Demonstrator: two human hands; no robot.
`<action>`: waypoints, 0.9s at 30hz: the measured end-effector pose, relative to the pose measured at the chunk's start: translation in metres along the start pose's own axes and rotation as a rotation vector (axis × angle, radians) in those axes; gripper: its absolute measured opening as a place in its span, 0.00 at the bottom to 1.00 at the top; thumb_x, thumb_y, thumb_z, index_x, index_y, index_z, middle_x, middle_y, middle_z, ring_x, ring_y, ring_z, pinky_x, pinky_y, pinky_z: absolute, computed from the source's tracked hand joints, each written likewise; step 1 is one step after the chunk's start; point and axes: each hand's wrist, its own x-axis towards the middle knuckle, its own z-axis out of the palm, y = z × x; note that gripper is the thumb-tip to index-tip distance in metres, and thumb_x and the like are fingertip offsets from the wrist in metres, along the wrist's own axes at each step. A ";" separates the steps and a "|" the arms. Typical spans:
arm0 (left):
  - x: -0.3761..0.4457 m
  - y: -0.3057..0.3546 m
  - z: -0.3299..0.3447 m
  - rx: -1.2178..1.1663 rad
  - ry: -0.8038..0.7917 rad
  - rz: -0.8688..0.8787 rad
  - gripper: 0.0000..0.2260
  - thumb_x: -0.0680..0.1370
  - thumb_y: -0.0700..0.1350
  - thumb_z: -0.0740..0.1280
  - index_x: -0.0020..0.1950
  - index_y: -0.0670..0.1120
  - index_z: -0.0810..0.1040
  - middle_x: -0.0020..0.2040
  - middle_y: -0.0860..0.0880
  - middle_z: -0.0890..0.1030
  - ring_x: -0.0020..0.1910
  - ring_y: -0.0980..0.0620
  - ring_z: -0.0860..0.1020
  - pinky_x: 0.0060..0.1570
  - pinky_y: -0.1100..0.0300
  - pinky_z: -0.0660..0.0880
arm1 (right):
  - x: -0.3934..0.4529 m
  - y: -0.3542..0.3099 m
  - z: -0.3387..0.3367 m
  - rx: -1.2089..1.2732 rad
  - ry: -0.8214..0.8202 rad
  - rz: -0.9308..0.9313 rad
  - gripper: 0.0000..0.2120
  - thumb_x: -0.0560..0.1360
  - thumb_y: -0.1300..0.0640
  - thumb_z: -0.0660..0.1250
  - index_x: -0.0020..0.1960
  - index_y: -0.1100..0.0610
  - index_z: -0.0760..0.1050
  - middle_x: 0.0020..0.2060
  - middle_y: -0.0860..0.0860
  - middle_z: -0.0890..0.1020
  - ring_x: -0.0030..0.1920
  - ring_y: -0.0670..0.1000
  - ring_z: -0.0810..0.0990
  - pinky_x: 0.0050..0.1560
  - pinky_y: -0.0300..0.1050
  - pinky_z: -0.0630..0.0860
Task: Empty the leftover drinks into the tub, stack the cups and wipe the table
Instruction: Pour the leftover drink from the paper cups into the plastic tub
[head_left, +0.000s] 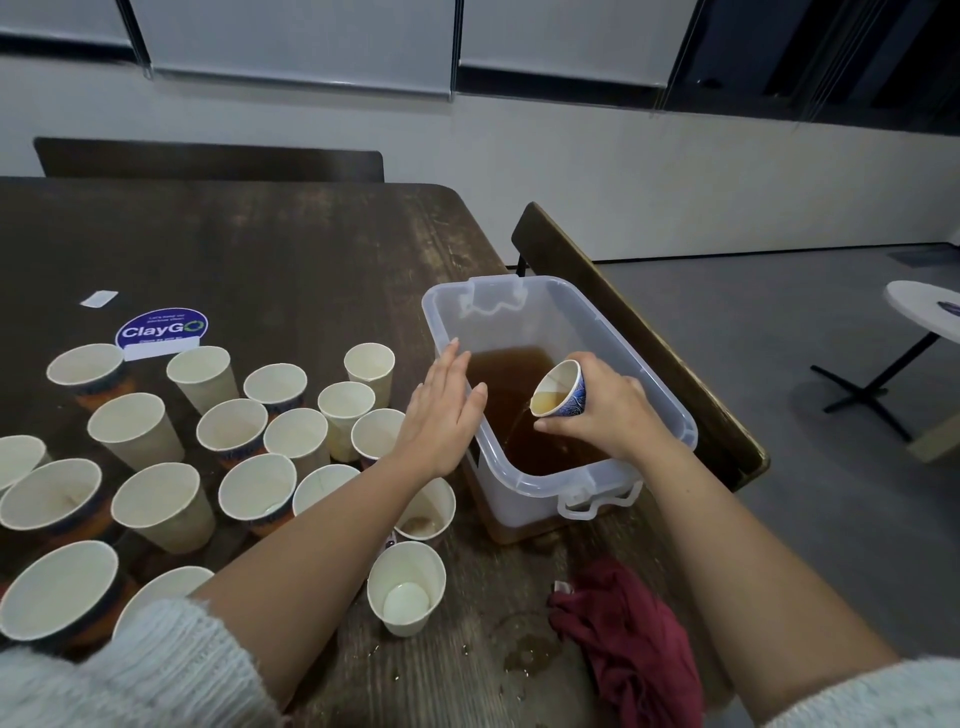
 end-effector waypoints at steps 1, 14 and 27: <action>0.000 0.000 0.000 -0.002 0.000 0.001 0.24 0.84 0.52 0.49 0.79 0.47 0.53 0.80 0.52 0.47 0.78 0.53 0.48 0.75 0.45 0.51 | 0.000 -0.001 0.000 -0.001 -0.005 0.001 0.37 0.66 0.40 0.77 0.68 0.50 0.64 0.59 0.47 0.77 0.61 0.50 0.75 0.70 0.56 0.64; 0.000 0.001 0.000 0.014 0.003 -0.009 0.23 0.84 0.53 0.49 0.78 0.48 0.54 0.80 0.52 0.48 0.78 0.52 0.49 0.75 0.45 0.51 | 0.001 -0.002 0.001 -0.076 -0.037 -0.007 0.37 0.67 0.40 0.76 0.69 0.50 0.63 0.61 0.48 0.75 0.62 0.51 0.74 0.70 0.54 0.61; 0.000 0.002 0.000 0.015 -0.002 -0.015 0.23 0.84 0.53 0.49 0.79 0.48 0.53 0.80 0.53 0.47 0.78 0.53 0.48 0.76 0.46 0.50 | 0.003 -0.001 0.003 -0.122 -0.023 0.006 0.38 0.67 0.40 0.76 0.69 0.50 0.63 0.63 0.49 0.74 0.64 0.52 0.73 0.72 0.59 0.59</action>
